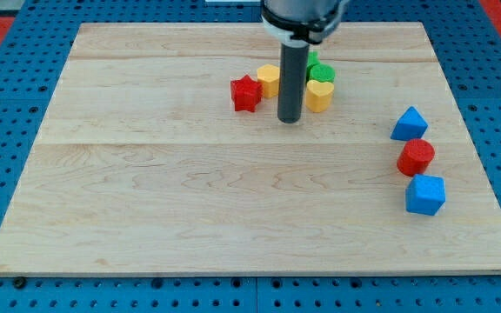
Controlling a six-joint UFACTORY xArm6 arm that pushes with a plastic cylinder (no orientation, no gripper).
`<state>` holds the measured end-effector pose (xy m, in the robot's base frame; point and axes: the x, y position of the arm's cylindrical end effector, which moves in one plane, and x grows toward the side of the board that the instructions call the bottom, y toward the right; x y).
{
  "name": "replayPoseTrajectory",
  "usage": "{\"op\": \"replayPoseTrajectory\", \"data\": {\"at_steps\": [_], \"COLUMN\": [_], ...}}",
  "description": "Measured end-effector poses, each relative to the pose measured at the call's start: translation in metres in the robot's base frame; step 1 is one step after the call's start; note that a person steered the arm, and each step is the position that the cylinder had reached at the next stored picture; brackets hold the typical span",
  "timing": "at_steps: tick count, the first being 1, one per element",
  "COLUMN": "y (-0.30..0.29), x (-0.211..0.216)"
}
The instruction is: Move the blue cube up a bit
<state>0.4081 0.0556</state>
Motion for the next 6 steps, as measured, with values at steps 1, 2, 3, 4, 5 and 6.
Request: {"op": "replayPoseTrajectory", "data": {"at_steps": [1,2,3,4,5,6], "y": [0.021,0.024,0.033,0.053,0.083,0.119], "x": [0.025,0.063,0.110,0.152,0.180,0.188]}}
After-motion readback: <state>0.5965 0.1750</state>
